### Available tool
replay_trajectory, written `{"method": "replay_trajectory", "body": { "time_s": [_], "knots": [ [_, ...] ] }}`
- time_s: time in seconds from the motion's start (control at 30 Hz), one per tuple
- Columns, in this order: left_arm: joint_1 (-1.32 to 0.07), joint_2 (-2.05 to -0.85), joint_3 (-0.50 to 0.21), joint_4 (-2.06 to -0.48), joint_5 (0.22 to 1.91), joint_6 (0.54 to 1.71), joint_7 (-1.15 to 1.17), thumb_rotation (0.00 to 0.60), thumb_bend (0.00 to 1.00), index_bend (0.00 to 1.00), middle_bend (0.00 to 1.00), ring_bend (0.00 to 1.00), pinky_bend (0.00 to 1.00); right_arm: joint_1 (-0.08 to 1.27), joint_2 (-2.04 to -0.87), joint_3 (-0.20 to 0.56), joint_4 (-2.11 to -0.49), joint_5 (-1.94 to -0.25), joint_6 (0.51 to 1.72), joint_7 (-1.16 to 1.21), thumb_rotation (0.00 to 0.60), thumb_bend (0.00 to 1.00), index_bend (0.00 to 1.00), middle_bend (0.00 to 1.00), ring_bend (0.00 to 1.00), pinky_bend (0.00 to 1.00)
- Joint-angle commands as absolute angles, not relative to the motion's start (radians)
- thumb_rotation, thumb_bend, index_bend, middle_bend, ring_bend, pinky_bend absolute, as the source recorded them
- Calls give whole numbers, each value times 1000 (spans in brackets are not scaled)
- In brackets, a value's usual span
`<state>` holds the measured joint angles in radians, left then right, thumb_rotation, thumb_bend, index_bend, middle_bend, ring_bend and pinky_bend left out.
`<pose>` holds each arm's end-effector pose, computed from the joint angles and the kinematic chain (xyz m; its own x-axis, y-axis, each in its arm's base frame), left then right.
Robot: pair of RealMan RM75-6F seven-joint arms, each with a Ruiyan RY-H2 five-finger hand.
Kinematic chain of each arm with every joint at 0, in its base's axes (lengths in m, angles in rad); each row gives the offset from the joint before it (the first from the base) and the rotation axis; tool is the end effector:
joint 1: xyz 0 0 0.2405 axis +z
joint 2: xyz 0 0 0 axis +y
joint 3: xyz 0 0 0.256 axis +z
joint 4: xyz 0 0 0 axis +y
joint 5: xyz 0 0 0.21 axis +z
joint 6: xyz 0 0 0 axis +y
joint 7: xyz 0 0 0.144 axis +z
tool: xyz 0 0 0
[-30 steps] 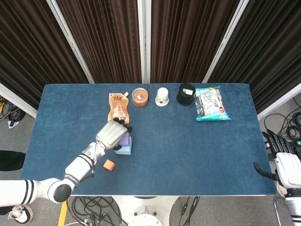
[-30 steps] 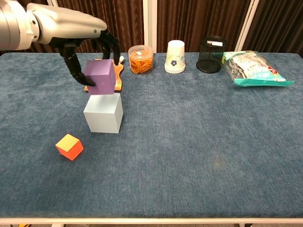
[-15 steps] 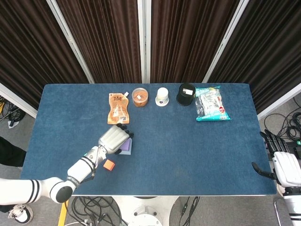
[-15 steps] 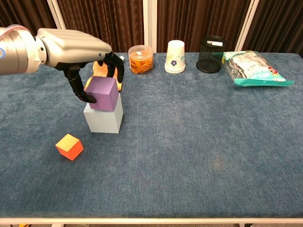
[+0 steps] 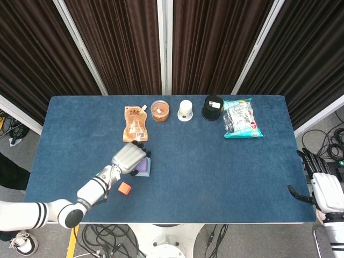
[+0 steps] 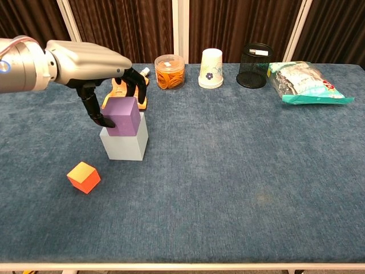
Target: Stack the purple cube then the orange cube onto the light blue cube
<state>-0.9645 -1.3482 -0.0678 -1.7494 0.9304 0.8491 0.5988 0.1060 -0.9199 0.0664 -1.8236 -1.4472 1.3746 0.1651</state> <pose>-0.0974 0.3294 0.0014 0.6933 0.2808 0.6637 0.6691 -0.5928 -0.4482 -0.2879 -0.1869 0.1907 0.2191 -0.0884 0.9717 -0.9748 0.0235 0.2220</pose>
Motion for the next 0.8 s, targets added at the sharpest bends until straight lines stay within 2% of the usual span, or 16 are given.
{"method": "replay_trajectory", "body": {
  "time_s": [0.03,0.8],
  "knots": [
    [-963,-1343,-65,-1747,939,851,589,600,274,392,572,264,259,105,-921,67,-1824,-1447,1376,163,600,176,0,0,0,0],
    [-979,-1360,-55,-1711,943,838,557,600,274,392,568,264,258,109,-918,67,-1826,-1441,1370,162,600,176,0,0,0,0]
  ]
}}
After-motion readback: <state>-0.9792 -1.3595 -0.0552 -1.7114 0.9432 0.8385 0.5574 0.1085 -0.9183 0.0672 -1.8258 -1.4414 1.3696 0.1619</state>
